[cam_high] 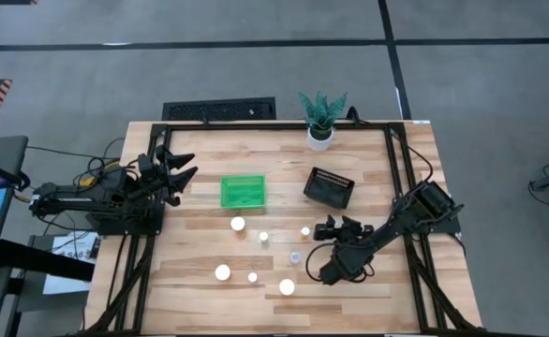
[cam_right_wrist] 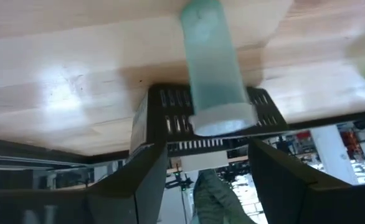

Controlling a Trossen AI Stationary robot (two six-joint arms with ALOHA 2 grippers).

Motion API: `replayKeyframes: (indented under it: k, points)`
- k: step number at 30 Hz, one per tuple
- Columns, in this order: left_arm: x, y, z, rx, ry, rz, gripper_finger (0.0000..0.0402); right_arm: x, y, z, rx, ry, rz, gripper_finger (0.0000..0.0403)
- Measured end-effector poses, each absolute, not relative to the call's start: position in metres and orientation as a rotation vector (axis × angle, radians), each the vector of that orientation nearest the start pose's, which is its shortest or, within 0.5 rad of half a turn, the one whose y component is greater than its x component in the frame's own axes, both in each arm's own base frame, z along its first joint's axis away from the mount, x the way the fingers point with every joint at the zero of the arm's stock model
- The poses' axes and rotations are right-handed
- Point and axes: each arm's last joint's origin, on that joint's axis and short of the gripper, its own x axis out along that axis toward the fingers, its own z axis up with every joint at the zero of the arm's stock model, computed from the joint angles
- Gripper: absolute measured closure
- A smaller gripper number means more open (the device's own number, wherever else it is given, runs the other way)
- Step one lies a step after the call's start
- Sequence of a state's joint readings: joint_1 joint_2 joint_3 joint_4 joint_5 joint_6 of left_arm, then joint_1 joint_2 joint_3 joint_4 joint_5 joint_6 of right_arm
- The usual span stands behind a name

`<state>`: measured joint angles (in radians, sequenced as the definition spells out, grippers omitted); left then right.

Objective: Pick and place medicine bottles into bin by pill shape (circle, oval)
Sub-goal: Put the right blue tablet bottle into the black basket

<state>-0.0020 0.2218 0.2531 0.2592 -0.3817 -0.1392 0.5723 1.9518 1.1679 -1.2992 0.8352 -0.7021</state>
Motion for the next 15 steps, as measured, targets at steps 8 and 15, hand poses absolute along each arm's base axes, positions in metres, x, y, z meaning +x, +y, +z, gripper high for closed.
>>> replayKeyframes:
  k: [8,15]
  points:
    - [0.096,0.011,0.256,-0.197,-0.314,0.356,0.0182,0.261,0.152,0.161,-1.617,1.686,0.197,0.0171]
    - [0.096,0.011,0.256,-0.198,-0.315,0.363,0.0182,0.264,0.158,0.185,-0.892,1.801,-0.028,0.0171]
